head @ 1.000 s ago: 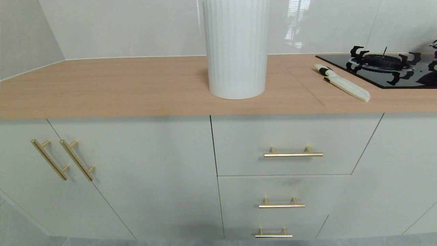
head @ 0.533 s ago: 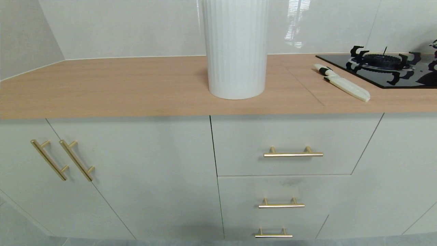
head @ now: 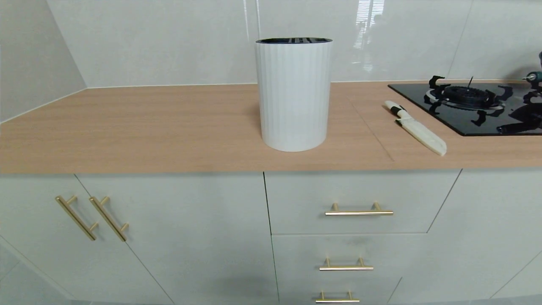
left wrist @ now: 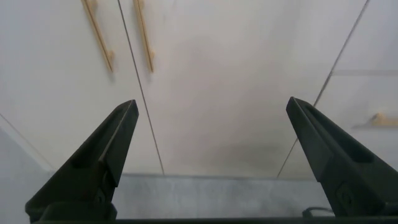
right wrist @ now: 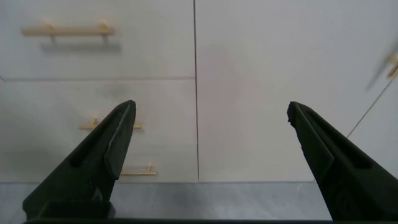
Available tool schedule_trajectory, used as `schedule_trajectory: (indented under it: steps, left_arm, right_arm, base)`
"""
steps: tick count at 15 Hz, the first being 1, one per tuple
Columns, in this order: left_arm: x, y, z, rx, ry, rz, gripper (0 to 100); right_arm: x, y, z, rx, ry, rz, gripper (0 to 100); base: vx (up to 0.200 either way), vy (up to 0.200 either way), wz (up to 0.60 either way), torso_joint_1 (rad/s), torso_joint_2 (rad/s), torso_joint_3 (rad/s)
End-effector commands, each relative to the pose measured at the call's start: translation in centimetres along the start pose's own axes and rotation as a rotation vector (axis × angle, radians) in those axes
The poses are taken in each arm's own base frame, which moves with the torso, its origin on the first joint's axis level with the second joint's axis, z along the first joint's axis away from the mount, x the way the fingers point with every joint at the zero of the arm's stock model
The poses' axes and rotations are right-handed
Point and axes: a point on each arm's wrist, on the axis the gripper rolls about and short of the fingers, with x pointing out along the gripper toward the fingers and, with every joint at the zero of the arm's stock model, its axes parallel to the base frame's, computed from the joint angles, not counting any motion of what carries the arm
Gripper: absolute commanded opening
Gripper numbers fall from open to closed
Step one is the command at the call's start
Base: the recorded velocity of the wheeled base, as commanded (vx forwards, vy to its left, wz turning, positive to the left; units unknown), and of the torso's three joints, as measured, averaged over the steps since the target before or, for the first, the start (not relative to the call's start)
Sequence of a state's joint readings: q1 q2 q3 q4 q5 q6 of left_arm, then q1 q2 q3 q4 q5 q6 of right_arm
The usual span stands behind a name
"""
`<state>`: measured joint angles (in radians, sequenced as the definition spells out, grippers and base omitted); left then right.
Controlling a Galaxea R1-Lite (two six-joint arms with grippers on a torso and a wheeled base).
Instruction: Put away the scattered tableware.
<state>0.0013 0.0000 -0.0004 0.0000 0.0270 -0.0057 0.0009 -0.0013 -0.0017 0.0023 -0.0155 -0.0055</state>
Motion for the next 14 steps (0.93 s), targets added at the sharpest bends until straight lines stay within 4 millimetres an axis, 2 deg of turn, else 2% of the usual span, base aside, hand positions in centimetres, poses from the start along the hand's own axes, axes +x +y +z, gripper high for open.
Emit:
schedule_trajectory:
  steps: [1,14]
  left_arm:
    - [0.0,0.0,-0.01,0.0,0.0,0.001,100]
    - [0.0,0.0,-0.01,0.0,0.0,0.001,100]
  right_arm:
    - [0.01,0.0,-0.01,-0.001,0.002,0.001,100]
    - [0.01,0.0,-0.01,-0.001,0.002,0.001,100]
  base:
    - [0.0,0.0,0.0,0.149,-0.5,-0.315]
    - [0.0,0.0,0.0,0.192,-0.48,-0.291]
